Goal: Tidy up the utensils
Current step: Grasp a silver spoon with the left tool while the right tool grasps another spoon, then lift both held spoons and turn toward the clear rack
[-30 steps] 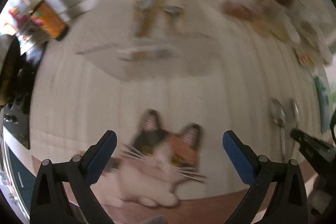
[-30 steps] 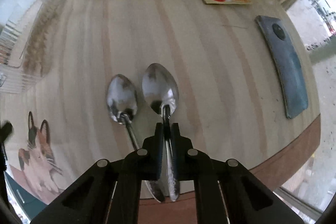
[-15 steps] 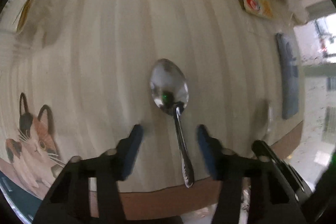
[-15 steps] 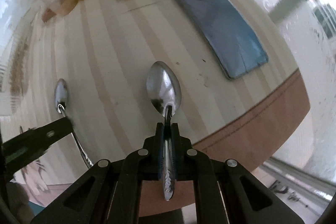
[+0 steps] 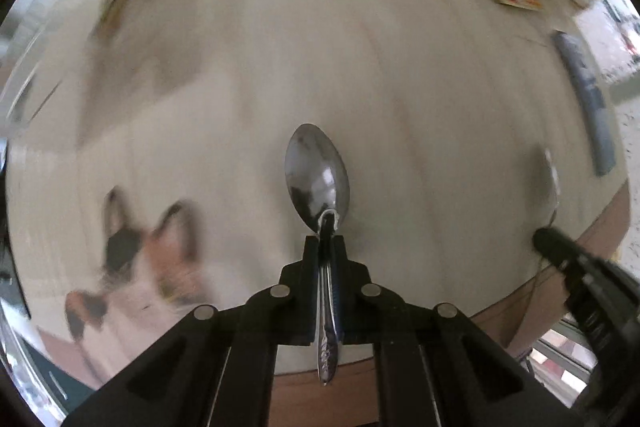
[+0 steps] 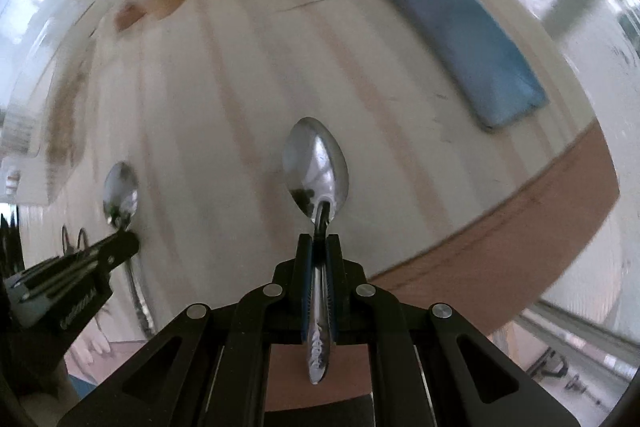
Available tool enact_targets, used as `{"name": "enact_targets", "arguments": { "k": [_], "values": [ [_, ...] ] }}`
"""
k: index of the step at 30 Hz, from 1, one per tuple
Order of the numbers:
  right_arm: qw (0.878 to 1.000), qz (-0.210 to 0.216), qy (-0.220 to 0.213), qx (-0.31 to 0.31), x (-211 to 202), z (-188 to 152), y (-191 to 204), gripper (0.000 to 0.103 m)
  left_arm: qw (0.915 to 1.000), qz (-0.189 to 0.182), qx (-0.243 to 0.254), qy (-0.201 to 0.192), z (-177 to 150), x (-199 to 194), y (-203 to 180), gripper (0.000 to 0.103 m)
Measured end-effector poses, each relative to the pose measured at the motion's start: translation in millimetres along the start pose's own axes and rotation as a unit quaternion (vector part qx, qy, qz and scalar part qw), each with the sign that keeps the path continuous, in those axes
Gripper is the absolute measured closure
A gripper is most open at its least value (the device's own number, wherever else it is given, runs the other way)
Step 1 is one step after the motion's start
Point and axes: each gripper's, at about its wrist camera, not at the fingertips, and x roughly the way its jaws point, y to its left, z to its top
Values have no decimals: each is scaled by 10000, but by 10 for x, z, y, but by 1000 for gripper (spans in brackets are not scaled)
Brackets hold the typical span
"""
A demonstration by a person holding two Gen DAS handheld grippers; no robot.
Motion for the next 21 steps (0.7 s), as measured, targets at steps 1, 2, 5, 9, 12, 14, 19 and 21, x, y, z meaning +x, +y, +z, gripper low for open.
{"name": "enact_targets", "arguments": {
  "k": [1,2,5,9,12,14,19,21],
  "values": [
    [9999,109,69,-75,-3,9,98,96,9999,23,-120,9,-82,2,171,99],
    [9993,247,164,-222,24,-6,237,96,9997,107,-202,-10,-154,2,316,99],
    [9962,489,346,-627,91,-65,583,96,9981,299,-544,-25,-342,-1,719,99],
    [9888,519,493,-1310,135,-266,1118,96,9928,176,-1183,48,-540,11,1206,99],
    [9846,69,369,-1705,141,-279,1363,96,9894,-99,-1447,44,-565,28,1389,94],
    [9836,-79,348,-1768,127,-304,1408,96,9909,-69,-1344,62,-581,27,1420,94],
    [9842,-151,337,-1734,154,-331,1541,96,9914,1,-1307,74,-444,54,1213,94],
    [9835,-214,322,-1765,176,-305,1659,96,9916,7,-1288,101,-310,33,1232,94]
  ]
}}
